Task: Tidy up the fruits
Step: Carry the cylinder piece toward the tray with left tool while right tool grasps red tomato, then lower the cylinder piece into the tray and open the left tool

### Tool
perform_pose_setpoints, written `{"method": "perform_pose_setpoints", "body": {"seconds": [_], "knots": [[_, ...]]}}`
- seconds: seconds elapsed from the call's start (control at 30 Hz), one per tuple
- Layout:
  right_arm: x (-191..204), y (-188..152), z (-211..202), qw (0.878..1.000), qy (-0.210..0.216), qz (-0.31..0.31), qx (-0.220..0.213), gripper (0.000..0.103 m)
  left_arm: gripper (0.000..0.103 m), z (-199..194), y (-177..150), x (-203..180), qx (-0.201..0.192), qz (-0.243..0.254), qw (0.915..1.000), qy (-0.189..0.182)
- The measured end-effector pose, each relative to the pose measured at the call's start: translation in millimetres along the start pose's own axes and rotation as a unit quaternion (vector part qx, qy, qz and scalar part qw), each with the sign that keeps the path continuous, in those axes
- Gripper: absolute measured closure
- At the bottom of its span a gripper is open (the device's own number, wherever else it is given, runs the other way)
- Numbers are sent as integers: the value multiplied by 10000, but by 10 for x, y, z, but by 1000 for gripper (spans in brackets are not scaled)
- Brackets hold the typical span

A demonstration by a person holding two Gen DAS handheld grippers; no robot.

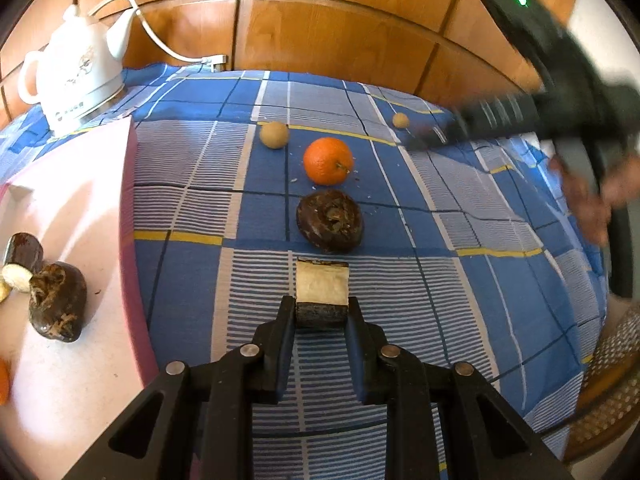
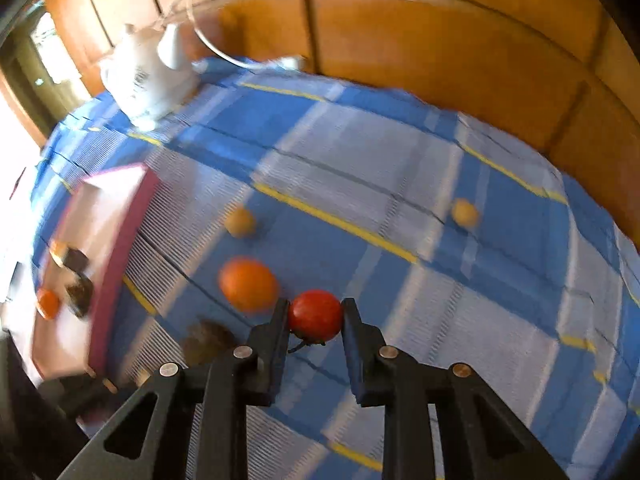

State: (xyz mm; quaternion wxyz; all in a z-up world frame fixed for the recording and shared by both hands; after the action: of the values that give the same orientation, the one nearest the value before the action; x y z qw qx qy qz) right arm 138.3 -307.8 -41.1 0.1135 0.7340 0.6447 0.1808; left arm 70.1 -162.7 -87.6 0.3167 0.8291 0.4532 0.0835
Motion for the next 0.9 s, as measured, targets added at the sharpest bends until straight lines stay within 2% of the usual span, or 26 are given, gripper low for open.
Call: {"method": "perform_pose_setpoints", "body": {"seconds": [0.1, 0.27, 0.57, 0.73, 0.9], "knots": [[-178, -211, 58, 9996, -156, 95, 198, 78, 79, -88, 32, 28, -86, -12, 10000, 14], [-323, -423, 229, 9989, -108, 283, 371, 78, 79, -294, 126, 117, -242, -188, 9995, 50], [-391, -443, 271, 9979, 183, 438, 445, 77, 79, -632, 273, 595, -547, -725, 9946, 501], [-362, -451, 282, 9983, 98, 345, 454, 77, 79, -718, 289, 978, -529, -1120, 9896, 731], [-305, -427, 303, 9986, 10, 253, 466, 77, 79, -779, 362, 1304, -548, -1294, 9848, 1021]]}}
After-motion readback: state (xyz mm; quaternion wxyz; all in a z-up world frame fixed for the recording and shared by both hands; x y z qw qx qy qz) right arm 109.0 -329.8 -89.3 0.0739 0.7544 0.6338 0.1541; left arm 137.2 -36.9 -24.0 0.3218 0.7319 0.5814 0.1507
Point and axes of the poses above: each gripper's, at about its wrist camera, not at the fingertips, and z roughly the way its jaws point, x to its left, y to its top, the point moved 1 cm from there along z, roughly the way its jaws point, and after that the axes turned 6 degrees about z, right-handed, at the moved point
